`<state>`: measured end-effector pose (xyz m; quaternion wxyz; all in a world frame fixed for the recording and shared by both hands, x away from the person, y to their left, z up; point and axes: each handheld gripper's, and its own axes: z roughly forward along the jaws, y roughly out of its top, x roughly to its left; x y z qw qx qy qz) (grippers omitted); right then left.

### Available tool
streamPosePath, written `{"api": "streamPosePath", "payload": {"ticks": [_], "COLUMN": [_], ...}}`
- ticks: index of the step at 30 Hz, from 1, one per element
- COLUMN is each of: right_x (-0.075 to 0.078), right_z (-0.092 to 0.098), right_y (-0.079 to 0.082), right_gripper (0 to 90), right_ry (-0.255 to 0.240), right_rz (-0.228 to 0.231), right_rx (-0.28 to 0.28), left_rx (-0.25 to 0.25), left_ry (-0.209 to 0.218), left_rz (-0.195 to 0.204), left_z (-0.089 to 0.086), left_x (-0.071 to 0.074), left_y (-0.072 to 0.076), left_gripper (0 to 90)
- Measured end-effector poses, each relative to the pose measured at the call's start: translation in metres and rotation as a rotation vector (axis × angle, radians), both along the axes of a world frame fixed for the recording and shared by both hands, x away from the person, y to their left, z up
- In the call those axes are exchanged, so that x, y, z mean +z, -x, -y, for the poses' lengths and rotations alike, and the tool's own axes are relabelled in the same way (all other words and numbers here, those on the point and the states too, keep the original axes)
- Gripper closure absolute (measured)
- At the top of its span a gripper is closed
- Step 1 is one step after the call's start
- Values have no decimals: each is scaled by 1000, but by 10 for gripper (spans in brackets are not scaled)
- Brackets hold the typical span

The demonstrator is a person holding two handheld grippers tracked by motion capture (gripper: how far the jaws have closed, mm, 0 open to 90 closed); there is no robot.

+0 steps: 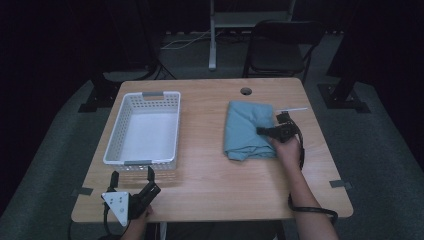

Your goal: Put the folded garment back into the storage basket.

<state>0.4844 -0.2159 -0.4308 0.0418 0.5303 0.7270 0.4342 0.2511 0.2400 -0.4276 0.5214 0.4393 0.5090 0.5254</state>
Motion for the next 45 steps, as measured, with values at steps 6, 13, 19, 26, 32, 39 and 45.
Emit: {"api": "streamPosePath", "payload": {"ticks": [6,13,19,26,32,39,45], "right_x": [2,15,24,38,43,51,66], "right_z": [-1,-1,-1,1,10,15,13], "right_y": [3,2,3,8,13,19,20], "right_gripper": [682,690,694,695,695,696,695], "right_ry": [-9,-84,-161,-230,-335,-384,-398], "right_rz": [16,35,47,83,100,131,159], "right_rx": [-14,6,18,24,22,27,53], "left_rx": [-1,0,2,7,10,-5,7], "left_ry": [5,5,5,1,3,-6,-10], "left_rz": [-2,-1,1,-2,-5,2,-16], "left_z": [0,0,0,0,0,1,2], "left_x": [0,0,0,0,0,0,1], "left_y": [0,0,0,0,-1,-2,-5], "left_gripper": [12,12,12,12,12,12,12]}}
